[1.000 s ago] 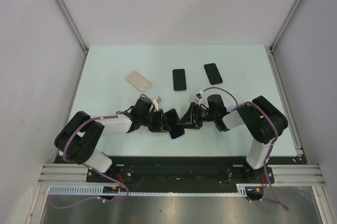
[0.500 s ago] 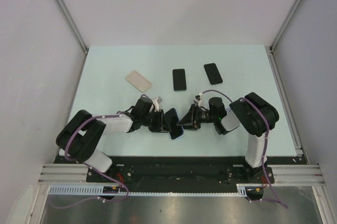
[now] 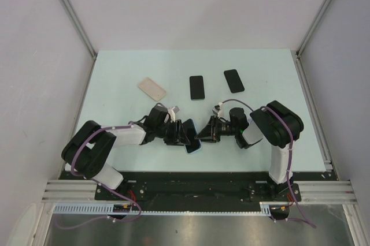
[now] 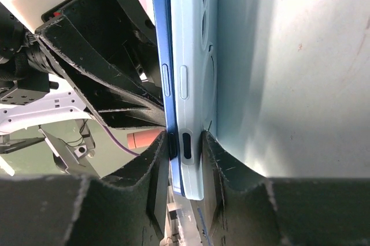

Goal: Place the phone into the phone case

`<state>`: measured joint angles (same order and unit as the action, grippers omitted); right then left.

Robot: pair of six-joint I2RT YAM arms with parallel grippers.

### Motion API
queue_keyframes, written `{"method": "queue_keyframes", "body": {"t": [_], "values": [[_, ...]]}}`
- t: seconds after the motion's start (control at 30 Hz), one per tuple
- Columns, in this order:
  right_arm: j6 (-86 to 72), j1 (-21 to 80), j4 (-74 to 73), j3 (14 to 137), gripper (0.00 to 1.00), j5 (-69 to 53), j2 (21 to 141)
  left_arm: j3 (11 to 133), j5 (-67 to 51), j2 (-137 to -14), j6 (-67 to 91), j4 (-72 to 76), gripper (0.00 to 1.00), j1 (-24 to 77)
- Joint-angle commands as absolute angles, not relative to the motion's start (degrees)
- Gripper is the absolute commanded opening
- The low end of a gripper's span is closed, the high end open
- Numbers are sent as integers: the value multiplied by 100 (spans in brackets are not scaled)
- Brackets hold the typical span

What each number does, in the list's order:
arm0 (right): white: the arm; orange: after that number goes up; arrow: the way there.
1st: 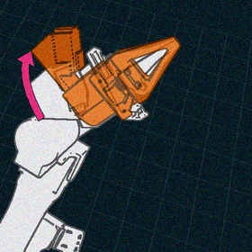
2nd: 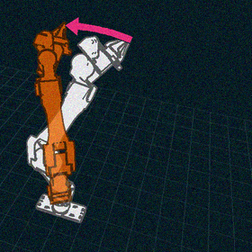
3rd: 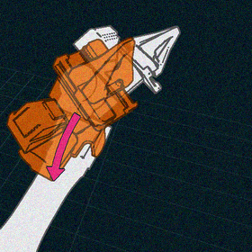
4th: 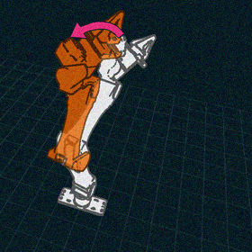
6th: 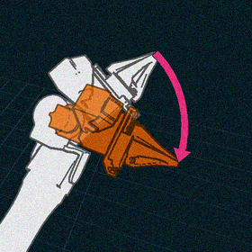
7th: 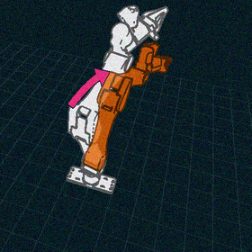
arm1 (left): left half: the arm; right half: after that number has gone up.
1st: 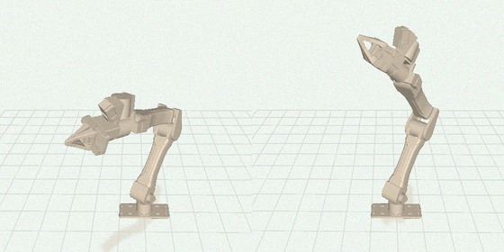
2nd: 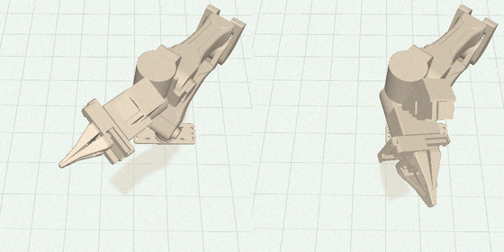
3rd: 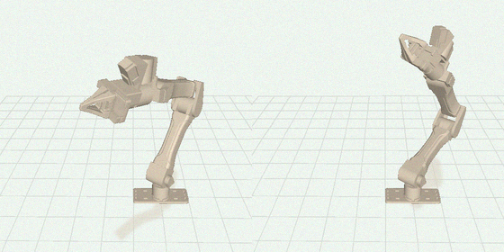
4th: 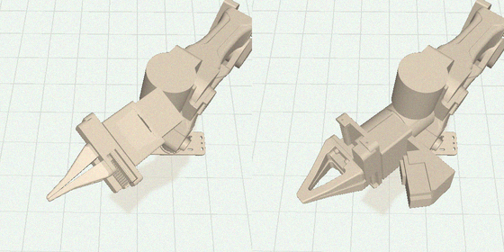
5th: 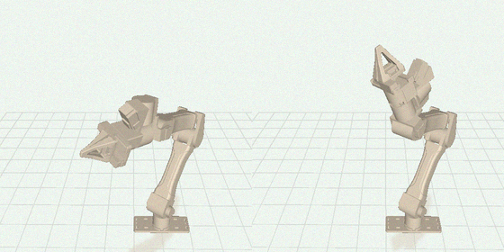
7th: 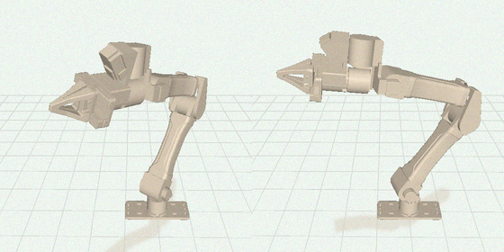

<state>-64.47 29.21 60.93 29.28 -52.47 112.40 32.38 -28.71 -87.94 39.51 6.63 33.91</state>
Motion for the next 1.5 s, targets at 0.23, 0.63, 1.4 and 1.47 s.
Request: {"method": "queue_keyframes", "body": {"t": [0.23,0.63,1.4,1.47], "values": [[-6355,3085,6170,2979,40,-5115,11338,3525,-2944,-8886,3621,589,47,3437],[-5127,3252,4177,3172,0,-4342,10654,3840,-2164,-8527,3262,-437,57,3323],[-5318,2953,4183,3261,0,-4851,7964,3375,-5158,-6952,3893,1932,69,2267],[-5326,2997,4262,3252,0,-4878,7788,3287,-5361,-6970,4174,2459,70,2268]]}}
